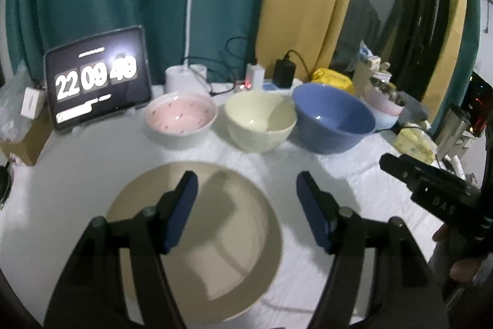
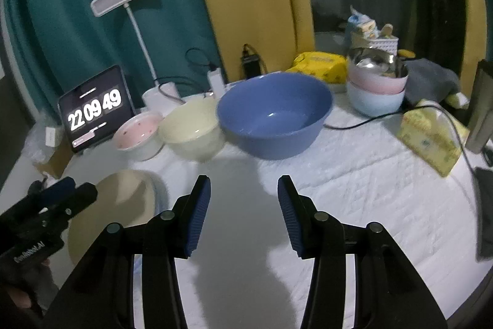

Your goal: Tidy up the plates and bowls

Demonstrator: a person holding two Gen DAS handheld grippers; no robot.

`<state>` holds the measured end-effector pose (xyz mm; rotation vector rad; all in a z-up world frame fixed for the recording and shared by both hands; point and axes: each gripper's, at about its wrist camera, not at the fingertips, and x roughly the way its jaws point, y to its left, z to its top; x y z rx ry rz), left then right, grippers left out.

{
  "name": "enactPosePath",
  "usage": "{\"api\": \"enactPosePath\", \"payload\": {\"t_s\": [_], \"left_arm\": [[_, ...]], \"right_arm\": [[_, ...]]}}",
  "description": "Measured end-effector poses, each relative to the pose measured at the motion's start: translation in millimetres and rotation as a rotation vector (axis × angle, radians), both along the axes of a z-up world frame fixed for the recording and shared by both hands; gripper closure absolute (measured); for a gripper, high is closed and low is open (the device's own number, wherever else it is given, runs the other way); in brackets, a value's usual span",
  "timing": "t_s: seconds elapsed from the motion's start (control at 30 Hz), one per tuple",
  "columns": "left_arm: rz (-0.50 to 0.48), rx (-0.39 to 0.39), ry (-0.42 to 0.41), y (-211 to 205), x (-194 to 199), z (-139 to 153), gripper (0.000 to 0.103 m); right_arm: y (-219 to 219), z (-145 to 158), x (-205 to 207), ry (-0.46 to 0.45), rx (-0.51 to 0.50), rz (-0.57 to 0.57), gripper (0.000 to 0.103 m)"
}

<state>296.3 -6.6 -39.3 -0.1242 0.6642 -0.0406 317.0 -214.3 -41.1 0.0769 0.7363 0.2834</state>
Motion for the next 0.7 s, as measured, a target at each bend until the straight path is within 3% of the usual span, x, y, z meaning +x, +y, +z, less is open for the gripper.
{"api": "enactPosePath", "payload": {"t_s": [0.4,0.7], "left_arm": [[-0.066,-0.008,-0.021,-33,50,18,0.035],[-0.086,-0.003,-0.037,-45,96,16,0.035]], "right_arm": [[-32,14,39,-0.043,-0.033,-0.045,0.055],[-41,5,73,-0.043,-0.064,-0.070,0.055]]}}
